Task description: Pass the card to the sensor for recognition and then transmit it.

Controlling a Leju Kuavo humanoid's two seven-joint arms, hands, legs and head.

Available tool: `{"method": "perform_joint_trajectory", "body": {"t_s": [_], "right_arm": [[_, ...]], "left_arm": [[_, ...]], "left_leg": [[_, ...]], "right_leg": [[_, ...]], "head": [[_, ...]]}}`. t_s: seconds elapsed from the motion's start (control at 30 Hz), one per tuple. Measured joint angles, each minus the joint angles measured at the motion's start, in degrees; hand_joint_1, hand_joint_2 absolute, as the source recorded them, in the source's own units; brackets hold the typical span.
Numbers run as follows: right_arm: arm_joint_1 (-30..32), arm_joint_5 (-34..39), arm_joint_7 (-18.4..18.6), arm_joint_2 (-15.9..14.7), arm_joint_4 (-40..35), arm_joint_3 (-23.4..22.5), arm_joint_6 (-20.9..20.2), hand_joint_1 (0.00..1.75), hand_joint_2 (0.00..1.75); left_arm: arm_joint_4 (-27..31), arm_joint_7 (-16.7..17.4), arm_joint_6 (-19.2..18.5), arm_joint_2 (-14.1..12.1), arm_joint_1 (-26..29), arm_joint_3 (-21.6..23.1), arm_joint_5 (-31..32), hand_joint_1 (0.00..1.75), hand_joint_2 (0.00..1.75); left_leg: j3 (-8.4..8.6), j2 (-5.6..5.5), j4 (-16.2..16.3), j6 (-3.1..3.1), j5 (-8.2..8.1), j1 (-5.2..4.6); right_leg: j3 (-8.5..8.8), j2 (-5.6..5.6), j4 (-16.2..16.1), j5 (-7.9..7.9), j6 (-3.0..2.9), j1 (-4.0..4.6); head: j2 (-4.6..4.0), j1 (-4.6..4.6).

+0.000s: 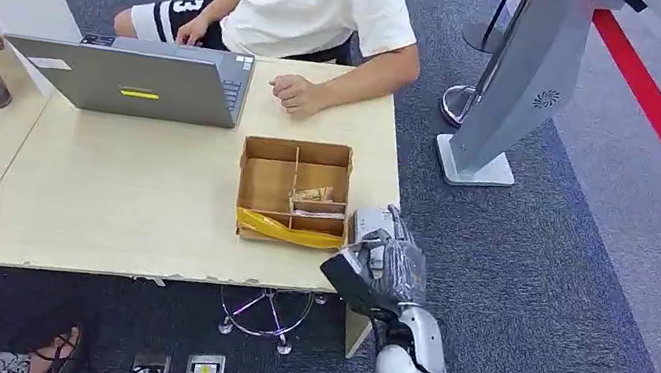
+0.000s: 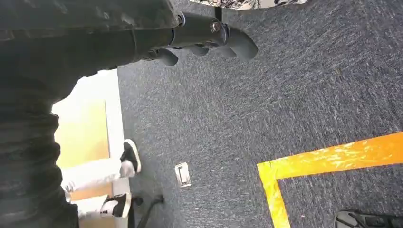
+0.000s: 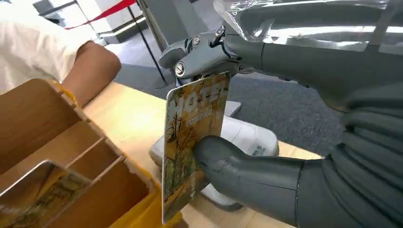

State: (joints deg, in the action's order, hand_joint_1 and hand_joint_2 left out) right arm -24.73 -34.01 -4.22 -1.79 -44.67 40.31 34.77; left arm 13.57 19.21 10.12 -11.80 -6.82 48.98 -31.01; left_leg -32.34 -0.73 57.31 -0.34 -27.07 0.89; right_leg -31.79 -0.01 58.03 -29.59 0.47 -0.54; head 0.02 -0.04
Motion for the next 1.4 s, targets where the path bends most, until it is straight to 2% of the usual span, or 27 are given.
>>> {"method": "perform_joint_trajectory", "body": {"t_s": [0.2, 0.47, 0.93, 1.4], "right_arm": [[-0.4, -0.4, -0.2, 1.3, 0.9, 1.4, 0.5, 1.75, 1.75], [-0.4, -0.7, 0.6, 1.6, 1.7, 1.5, 0.5, 1.75, 1.75], [-1.5, -2.7, 3.5, 1.1, 1.6, 1.4, 1.8, 1.75, 1.75], [-3.4, -3.6, 3.9, 0.4, 0.1, 1.0, 0.9, 1.75, 1.75]], "left_arm": [[0.0, -0.2, -0.2, 0.0, 0.0, 0.0, 0.2, 0.0, 1.75], [0.0, -0.6, -0.5, 0.0, 0.0, 0.0, 0.6, 0.0, 1.75], [0.0, -0.7, -0.4, 0.0, 0.0, 0.0, 0.4, 0.0, 1.75], [0.0, -0.7, -0.6, 0.0, 0.0, 0.0, 0.6, 0.0, 1.75]], "left_leg": [[0.01, 0.0, 0.0, 0.0, 0.0, 0.0], [0.0, 0.0, 0.0, 0.0, 0.0, 0.0], [0.01, 0.0, 0.0, 0.0, 0.01, 0.0], [0.01, 0.0, 0.0, 0.0, 0.0, 0.0]], "right_leg": [[0.0, 0.0, 0.0, 0.0, 0.0, 0.0], [0.0, 0.0, 0.0, 0.0, 0.0, 0.0], [0.0, 0.01, 0.0, 0.0, 0.0, 0.0], [0.0, 0.01, 0.0, 0.0, 0.0, 0.0]], "head": [[0.0, 0.0], [0.0, 0.0], [0.0, 0.0], [0.0, -0.02]]}}
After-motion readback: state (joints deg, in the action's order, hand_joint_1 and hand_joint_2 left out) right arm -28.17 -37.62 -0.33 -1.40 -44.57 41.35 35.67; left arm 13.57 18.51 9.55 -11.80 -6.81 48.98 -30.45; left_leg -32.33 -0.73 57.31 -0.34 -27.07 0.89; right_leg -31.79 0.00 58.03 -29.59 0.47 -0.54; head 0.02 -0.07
